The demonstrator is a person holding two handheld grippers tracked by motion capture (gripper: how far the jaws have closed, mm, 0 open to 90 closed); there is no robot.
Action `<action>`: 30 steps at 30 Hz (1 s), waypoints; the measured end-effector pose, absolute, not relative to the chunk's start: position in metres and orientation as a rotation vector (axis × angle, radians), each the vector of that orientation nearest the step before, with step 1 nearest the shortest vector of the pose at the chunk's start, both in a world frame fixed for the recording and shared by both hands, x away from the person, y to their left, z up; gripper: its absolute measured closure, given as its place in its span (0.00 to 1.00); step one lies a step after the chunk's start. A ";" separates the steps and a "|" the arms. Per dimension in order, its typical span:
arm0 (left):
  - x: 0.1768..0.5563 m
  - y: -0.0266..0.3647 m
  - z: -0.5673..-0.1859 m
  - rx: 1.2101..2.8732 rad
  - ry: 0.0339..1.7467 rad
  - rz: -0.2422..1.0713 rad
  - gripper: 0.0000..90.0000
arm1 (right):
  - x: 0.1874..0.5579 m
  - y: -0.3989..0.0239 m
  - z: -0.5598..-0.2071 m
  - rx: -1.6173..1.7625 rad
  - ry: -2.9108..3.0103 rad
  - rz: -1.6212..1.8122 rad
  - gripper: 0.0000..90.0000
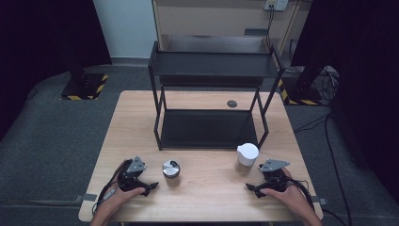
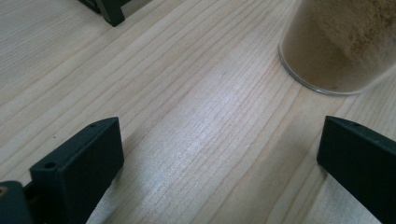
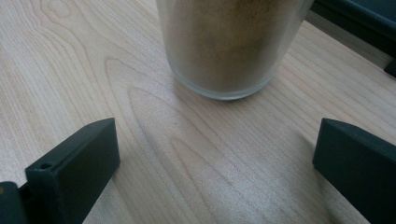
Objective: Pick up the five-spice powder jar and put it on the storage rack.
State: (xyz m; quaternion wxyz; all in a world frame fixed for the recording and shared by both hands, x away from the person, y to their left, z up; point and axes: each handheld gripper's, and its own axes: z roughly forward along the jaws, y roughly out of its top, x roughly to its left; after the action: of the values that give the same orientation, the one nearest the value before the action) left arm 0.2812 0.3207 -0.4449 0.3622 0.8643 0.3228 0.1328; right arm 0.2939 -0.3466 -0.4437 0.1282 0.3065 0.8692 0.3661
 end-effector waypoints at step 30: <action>0.270 0.300 -0.436 2.236 0.702 0.368 0.01 | 0.294 -0.347 -0.444 0.892 2.528 1.066 0.01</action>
State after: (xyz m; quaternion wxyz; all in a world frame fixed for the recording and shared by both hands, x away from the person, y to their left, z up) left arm 0.2701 0.2999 -0.4356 0.3751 0.8737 0.2744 0.1437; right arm 0.2939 -0.3466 -0.4438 0.1278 0.3067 0.8691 0.3664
